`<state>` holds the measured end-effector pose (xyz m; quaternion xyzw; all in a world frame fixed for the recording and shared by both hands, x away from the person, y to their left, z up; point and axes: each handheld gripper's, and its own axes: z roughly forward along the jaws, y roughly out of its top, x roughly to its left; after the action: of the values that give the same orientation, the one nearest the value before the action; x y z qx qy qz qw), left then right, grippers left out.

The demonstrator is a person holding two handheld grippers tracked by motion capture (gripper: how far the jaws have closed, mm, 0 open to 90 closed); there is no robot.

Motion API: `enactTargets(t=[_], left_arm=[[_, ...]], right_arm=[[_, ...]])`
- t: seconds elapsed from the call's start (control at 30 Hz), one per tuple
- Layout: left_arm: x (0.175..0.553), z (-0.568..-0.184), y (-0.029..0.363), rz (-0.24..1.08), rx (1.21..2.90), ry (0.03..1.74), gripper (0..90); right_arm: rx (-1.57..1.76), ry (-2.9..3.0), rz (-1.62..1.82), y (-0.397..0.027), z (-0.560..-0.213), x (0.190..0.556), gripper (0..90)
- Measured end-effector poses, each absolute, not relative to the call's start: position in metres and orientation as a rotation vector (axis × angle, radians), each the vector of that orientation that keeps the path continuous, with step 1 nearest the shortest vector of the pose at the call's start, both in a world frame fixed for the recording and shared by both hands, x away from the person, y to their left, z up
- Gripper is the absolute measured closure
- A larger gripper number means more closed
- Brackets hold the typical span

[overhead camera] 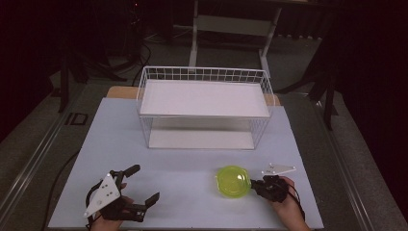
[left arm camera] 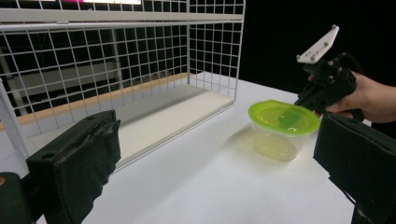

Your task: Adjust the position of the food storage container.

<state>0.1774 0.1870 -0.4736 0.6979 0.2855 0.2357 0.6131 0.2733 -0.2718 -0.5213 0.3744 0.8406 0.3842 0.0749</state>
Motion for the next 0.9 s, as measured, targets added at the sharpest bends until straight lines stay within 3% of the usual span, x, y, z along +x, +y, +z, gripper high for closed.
enactTargets(t=[0.9], left_arm=[[0.177,-0.473,0.187,0.540,1.622,0.652,1.1]], right_arm=[[1.007,2.693,1.189,-0.197,-0.527,0.270,90.0]])
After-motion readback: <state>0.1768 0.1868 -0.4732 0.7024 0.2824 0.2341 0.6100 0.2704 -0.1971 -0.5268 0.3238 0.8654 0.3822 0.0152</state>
